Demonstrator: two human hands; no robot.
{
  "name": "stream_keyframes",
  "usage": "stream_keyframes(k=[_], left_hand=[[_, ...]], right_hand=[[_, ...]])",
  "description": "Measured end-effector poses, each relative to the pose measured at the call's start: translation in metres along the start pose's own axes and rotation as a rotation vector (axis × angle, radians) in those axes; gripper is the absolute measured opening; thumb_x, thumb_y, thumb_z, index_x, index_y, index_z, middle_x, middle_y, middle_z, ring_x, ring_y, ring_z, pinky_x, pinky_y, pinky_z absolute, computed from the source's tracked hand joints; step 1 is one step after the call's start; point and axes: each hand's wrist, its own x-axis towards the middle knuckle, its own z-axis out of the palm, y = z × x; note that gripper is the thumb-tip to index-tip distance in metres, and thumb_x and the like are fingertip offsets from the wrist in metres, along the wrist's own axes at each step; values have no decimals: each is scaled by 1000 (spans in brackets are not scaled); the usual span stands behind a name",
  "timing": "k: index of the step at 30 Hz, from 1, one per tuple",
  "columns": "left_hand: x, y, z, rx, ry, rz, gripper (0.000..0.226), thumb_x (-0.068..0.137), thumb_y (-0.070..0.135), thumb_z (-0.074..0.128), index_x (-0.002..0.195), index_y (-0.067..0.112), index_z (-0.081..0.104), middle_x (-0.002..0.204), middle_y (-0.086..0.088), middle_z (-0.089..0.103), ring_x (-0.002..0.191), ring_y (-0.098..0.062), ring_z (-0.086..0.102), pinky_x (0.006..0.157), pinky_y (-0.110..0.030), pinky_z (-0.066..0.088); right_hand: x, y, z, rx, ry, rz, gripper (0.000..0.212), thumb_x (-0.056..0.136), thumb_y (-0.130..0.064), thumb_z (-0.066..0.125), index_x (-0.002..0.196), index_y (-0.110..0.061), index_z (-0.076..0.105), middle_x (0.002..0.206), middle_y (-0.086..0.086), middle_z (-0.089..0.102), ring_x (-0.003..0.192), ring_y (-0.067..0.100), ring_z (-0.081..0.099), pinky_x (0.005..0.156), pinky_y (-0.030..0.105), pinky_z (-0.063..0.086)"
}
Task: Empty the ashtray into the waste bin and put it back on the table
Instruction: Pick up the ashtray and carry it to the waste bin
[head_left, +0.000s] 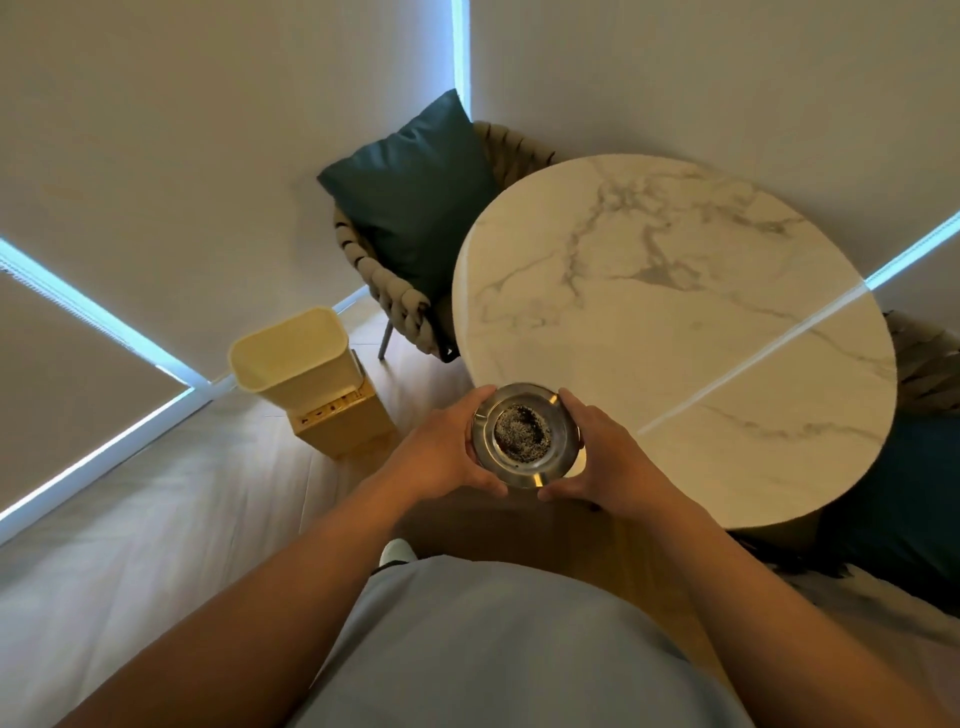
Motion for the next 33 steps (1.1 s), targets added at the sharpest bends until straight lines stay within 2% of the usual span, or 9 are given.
stream_keyframes(k=[4,11,14,16,21,24,27,31,33], left_hand=[[-6,-21,-21,-13,51,-38,118,46,42,96,143,45,29,106,38,52,109,4,51,87,-14,41],[-21,-64,-75,-14,169,-66,114,45,44,95,139,48,29,104,36,53,103,4,53,82,-9,39],[-30,-82,-99,-26,213,-76,116,46,43,95,143,38,33,120,21,60,108,0,55,90,-16,42],[-36,-91,-115,-41,240,-79,116,46,41,96,144,33,36,126,12,62,112,-5,56,96,-24,46],[-56,-116,-146,-43,288,-119,117,45,38,97,145,29,37,129,8,61,119,-13,56,103,-39,48],[-73,-132,-160,-41,311,-157,116,46,37,97,144,34,34,131,7,60,121,-16,57,103,-39,49],[-86,-143,-171,-52,339,-189,115,48,37,97,144,34,34,133,6,59,120,-17,57,103,-41,49],[-96,-151,-180,-82,376,-216,116,50,33,97,147,32,33,133,3,60,117,-18,59,102,-41,51],[-100,-156,-183,-96,395,-238,117,51,32,97,148,33,32,126,4,63,108,-15,63,98,-37,53]], right_hand=[[25,-22,9,-25,-26,-52,129,53,-40,95,155,-19,19,142,4,48,126,18,46,97,19,34],[81,-76,36,-83,-78,-136,131,54,-40,94,156,-21,15,145,5,46,132,22,44,106,30,39],[104,-101,51,-114,-102,-156,131,55,-42,93,156,-18,14,151,5,41,138,22,40,112,34,37],[117,-115,61,-120,-105,-174,130,55,-42,93,156,-17,15,151,5,40,138,22,39,109,29,36],[141,-150,88,-101,-124,-219,127,56,-41,93,155,-19,17,149,1,42,139,18,37,108,23,29],[154,-172,104,-115,-170,-240,125,58,-41,92,155,-17,17,149,3,43,139,21,37,115,34,34],[165,-192,116,-126,-223,-278,119,58,-42,92,152,-20,21,143,3,47,135,21,42,111,44,41],[177,-206,123,-128,-236,-355,121,58,-39,92,153,-23,18,140,4,51,129,21,45,109,40,43],[185,-210,127,-145,-246,-383,121,57,-40,92,152,-23,18,137,4,53,125,20,48,106,38,44]])
